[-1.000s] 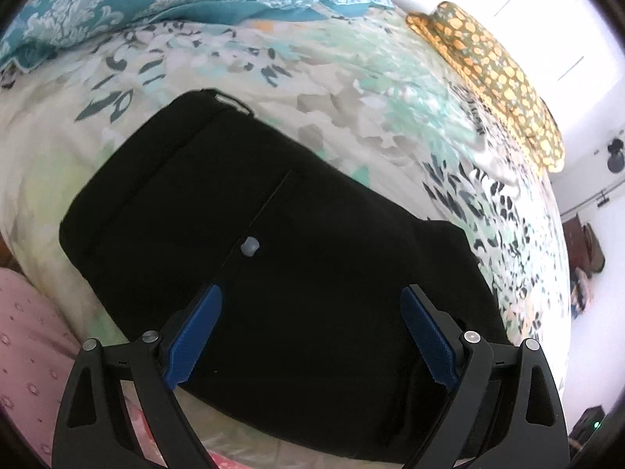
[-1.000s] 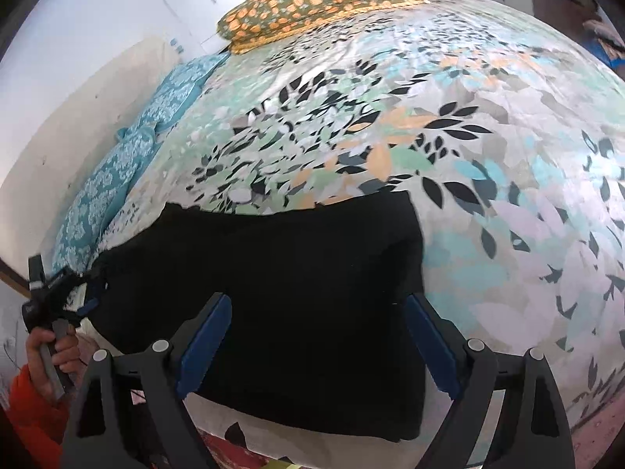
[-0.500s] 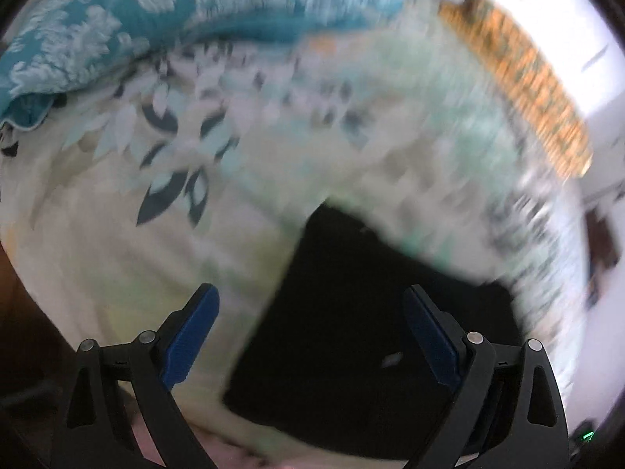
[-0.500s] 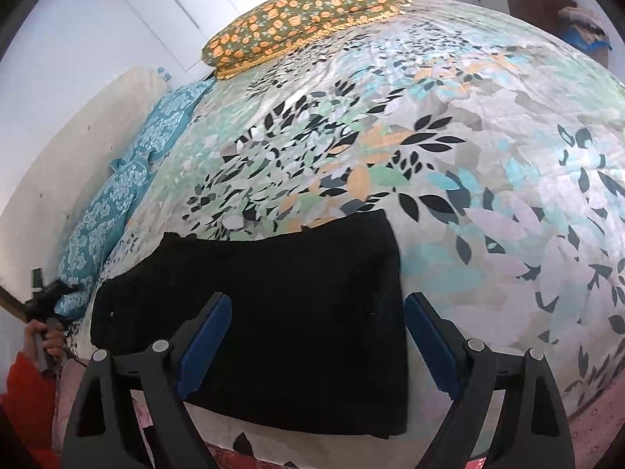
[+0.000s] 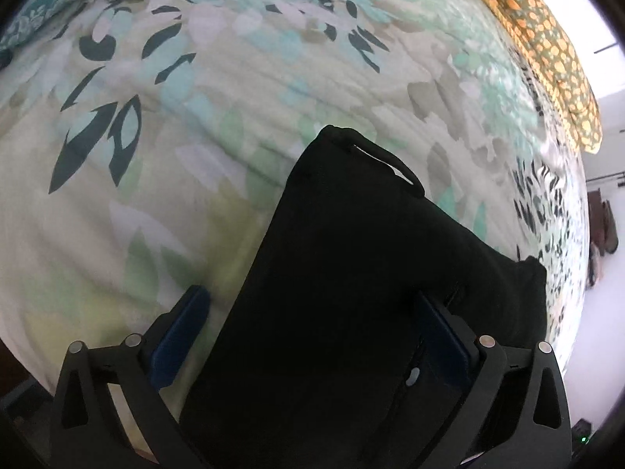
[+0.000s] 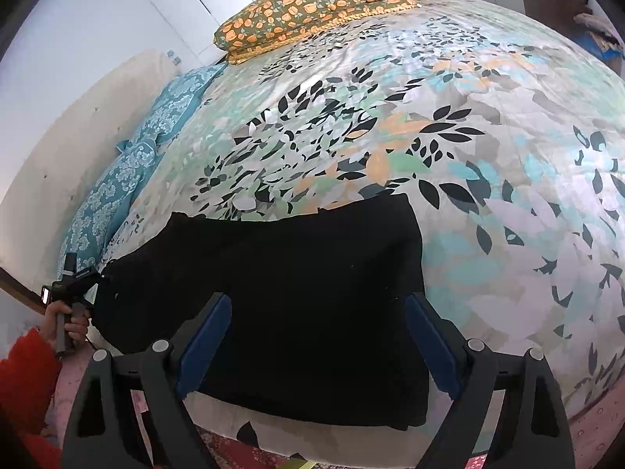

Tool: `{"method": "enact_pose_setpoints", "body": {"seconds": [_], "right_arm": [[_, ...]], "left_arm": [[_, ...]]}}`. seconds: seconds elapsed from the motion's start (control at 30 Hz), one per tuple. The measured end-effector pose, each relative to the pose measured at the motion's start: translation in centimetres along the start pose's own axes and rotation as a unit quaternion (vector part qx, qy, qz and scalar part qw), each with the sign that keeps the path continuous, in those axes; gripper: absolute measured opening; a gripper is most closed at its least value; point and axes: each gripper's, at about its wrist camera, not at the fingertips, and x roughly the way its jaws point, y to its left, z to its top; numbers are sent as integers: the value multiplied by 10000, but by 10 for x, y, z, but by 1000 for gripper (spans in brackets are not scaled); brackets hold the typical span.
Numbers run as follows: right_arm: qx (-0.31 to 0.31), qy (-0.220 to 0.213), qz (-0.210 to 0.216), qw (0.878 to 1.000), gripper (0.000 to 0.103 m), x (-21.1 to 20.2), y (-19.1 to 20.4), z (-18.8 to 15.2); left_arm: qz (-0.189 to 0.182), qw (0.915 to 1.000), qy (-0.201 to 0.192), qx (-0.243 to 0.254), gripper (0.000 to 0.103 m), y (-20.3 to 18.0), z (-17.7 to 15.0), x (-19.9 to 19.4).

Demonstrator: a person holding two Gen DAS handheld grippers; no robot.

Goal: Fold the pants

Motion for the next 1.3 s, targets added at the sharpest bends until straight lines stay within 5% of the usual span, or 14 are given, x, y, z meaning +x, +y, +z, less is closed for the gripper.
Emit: {"method": "enact_pose_setpoints", "body": {"seconds": [0.1, 0.13, 0.17, 0.27, 0.37, 0.57, 0.67, 0.83, 1.13, 1.23, 1.3], "right_arm": [[35, -33, 13, 10000, 90, -1, -1, 1], [49, -32, 17, 10000, 90, -1, -2, 1], [71, -26, 26, 10000, 90, -1, -3, 1], [134, -11, 66, 9999, 90, 1, -5, 1], [168, -4, 130, 9998, 90, 3, -6, 2], [220, -22, 259, 9994, 90, 4, -6, 3], [314, -14, 326, 9990, 90, 5, -8, 4], [420, -75, 361, 9984, 90, 3, -12, 5], [580, -230, 328, 9975, 90, -8, -24, 5], [668, -268, 409, 9966, 90, -11, -30, 5], [725, -281, 455, 9959, 90, -11, -34, 5]], "left_arm": [[65, 10000, -39, 43, 102, -2, -2, -1], [7, 10000, -65, 63, 87, -3, -3, -3], [-251, 9996, -91, 136, 60, -7, -4, -7], [-120, 9992, -317, 207, 32, -11, -14, -18], [-131, 9984, -531, 156, 21, -13, -23, -33], [-610, 9935, -935, 237, 19, -46, -46, -87], [-1039, 9893, -954, 380, 18, -77, -58, -113], [-1177, 9855, -825, 900, 18, -144, -90, -126], [-1184, 9746, -157, 1895, 18, -257, -160, -43], [-897, 9690, -137, 2297, 24, -280, -176, -14], [-1106, 9645, 205, 2391, 29, -292, -182, 4]]}}
